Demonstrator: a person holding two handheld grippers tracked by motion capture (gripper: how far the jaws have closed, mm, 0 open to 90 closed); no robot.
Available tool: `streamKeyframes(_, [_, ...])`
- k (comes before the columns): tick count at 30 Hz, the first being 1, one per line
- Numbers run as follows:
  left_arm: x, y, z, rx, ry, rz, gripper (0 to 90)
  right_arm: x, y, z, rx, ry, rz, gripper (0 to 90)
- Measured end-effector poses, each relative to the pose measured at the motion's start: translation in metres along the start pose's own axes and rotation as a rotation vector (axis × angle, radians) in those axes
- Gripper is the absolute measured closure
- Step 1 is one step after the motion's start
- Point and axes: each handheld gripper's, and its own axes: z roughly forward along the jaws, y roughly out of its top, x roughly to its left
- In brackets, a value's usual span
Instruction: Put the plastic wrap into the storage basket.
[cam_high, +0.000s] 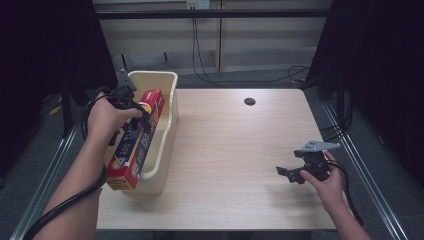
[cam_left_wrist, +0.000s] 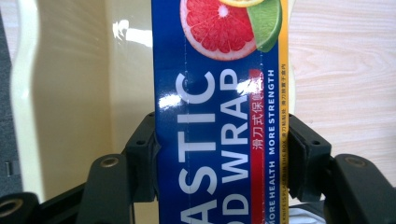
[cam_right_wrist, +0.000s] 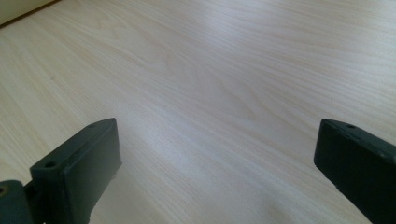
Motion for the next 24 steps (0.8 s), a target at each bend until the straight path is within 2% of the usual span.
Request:
streamKeyframes(14, [-0.002,0.001,0.015,0.016,-0.002,-0.007,40.5,0.001,0.000,-0.001,-0.002,-0.003,0.003,0.2])
streamKeyframes(16, [-0.001,0.001,0.016,0.027,-0.001,0.008,40.4,0.000,0.000,-0.001,-0.001,0.000,0.002,0.2])
streamKeyframes(17, [-0.002,0.001,0.018,0.026,-0.008,-0.014,40.5,0.000,0.000,-0.001,-0.002,-0.004,0.001,0.2])
streamKeyframes(21, [-0.002,0.001,0.019,0.030,-0.003,-0.005,40.4,0.001,0.000,-0.001,-0.002,-0.003,0.001,0.2])
streamKeyframes(24, [-0.002,0.001,0.020,0.023,-0.007,-0.014,40.4,0.001,0.000,0.000,-0.001,-0.004,0.000,0.2])
